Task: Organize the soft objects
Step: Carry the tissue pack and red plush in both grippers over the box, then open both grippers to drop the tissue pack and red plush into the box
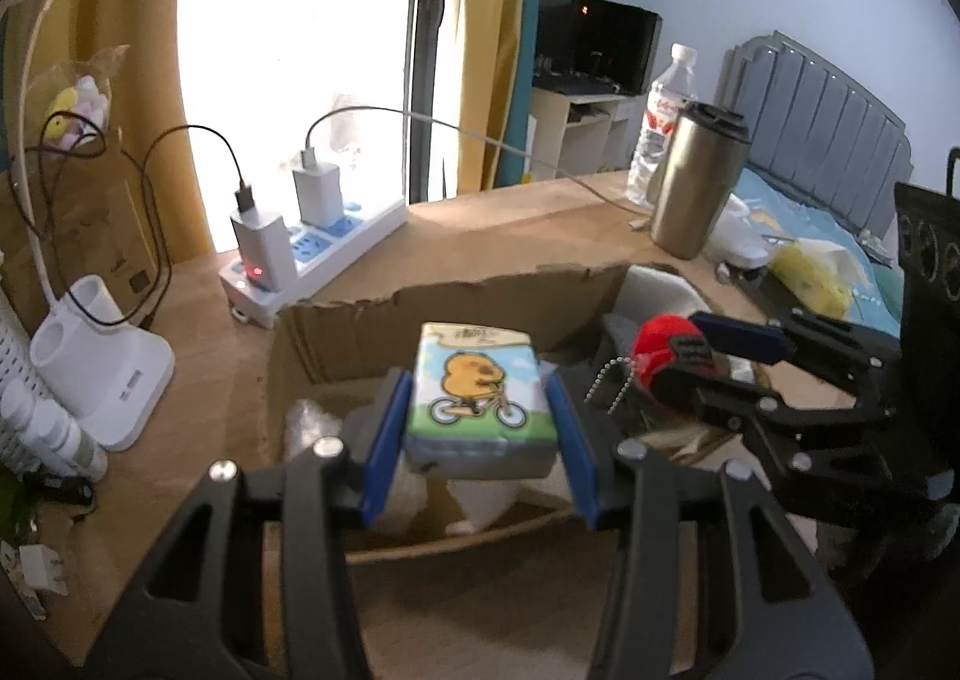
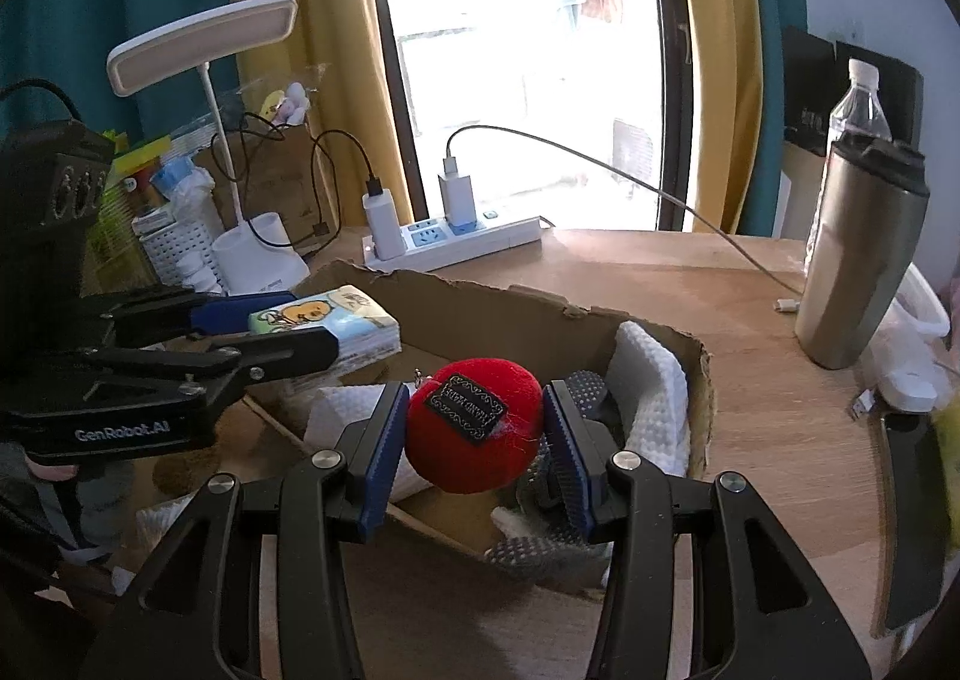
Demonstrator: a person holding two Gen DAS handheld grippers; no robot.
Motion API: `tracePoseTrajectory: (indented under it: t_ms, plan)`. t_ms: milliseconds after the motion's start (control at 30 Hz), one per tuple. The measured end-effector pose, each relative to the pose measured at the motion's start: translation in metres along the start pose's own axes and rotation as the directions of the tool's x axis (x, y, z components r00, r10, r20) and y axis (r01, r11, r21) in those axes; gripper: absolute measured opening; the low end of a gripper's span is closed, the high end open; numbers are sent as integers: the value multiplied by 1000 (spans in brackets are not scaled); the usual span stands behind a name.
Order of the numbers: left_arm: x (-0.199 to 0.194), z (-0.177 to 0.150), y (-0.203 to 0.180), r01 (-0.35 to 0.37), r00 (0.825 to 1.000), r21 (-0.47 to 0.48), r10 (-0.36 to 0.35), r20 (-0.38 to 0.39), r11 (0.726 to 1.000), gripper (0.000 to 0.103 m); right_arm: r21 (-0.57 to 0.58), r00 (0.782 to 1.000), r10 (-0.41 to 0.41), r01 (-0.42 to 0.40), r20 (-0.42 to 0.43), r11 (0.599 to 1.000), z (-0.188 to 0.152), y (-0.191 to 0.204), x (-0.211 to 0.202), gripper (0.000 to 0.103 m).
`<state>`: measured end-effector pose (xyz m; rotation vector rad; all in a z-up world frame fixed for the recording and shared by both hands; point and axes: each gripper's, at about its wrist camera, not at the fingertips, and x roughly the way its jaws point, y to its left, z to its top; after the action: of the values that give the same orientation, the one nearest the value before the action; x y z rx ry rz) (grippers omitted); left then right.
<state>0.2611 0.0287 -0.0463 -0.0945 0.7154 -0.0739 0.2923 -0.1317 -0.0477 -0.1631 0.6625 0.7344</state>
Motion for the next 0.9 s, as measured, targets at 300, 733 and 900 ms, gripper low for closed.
tracePoseTrajectory:
  t_ms: [300,733,900]
  plan:
    - [28,5,3,-7,1000,-17,6,-27,1000,48,6,1000,28,-28,-6,1000,2,-5,11,49]
    - [43,6,4,-9,999,-33,7,-51,999,53,26,1000,1,0,-17,1000,2,-8,16,52]
    - [34,5,4,-3,999,-30,2,-35,1000,58,32,1000,-12,13,-6,999,3,-8,12,58]
